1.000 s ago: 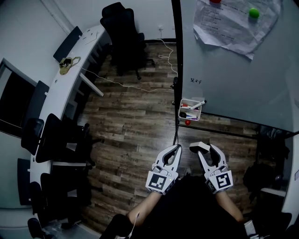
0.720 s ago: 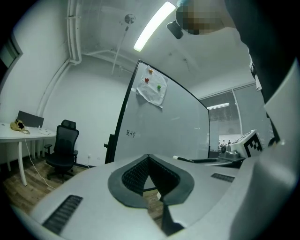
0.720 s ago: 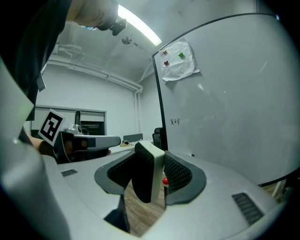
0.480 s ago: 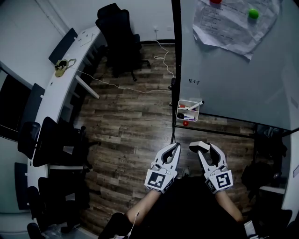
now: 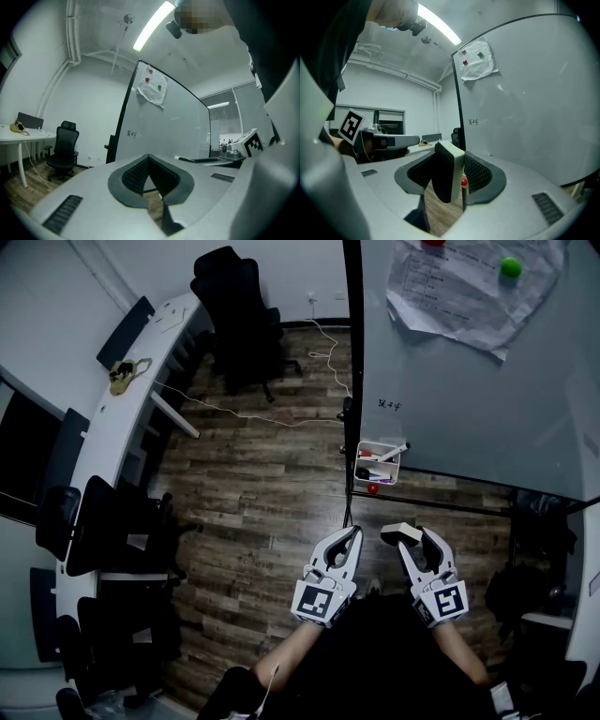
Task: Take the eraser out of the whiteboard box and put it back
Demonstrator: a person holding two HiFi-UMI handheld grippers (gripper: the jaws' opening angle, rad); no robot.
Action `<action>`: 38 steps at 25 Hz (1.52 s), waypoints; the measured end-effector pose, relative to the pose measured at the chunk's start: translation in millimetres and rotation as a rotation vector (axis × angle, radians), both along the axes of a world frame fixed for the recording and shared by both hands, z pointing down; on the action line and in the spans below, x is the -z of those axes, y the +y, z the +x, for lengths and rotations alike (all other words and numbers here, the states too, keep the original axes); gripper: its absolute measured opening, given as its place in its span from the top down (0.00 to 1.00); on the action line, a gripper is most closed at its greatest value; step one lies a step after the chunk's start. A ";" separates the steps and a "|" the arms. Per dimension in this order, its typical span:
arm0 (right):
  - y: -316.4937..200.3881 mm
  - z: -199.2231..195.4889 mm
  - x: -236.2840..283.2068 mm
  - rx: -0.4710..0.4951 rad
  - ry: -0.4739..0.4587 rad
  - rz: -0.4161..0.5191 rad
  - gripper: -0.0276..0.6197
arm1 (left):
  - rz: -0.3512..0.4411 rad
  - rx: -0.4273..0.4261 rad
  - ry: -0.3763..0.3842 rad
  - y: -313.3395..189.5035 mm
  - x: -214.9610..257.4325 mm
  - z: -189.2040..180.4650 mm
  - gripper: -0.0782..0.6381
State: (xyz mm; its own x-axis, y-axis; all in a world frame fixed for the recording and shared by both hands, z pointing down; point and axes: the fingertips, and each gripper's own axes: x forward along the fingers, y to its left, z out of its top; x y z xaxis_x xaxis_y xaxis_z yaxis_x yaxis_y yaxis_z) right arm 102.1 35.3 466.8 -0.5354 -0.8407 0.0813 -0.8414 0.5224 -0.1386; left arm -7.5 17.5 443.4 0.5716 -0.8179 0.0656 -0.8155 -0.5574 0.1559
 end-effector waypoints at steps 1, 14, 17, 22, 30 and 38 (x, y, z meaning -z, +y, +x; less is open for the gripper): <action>0.0 -0.4 0.4 -0.002 -0.001 0.000 0.65 | 0.001 -0.002 0.001 0.6 0.2 0.1 0.88; 2.3 -9.4 -4.2 -0.025 0.016 -0.035 0.65 | 0.006 -0.032 0.016 8.6 -7.4 -8.3 0.88; 2.0 -14.2 -4.8 -0.027 0.024 -0.032 0.65 | -0.003 -0.021 0.010 7.6 -5.2 -16.9 0.88; 2.2 -27.0 -8.7 -0.030 0.052 -0.044 0.65 | -0.013 -0.027 0.063 12.4 -9.1 -31.6 0.88; -4.8 -41.5 -4.4 -0.064 0.064 -0.033 0.65 | -0.020 -0.037 0.087 10.8 -14.1 -51.7 0.88; -30.7 -41.3 -5.7 -0.073 0.064 -0.031 0.65 | -0.027 -0.032 0.098 -13.5 -18.2 -54.6 0.88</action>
State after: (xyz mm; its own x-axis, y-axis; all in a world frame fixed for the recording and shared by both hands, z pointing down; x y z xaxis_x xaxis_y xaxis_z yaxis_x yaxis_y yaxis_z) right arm 60.8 4.7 472.5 -0.4656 -0.8739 0.1396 -0.8847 0.4557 -0.0980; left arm -62.1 4.0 461.6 0.6019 -0.7980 0.0302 -0.7776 -0.5771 0.2497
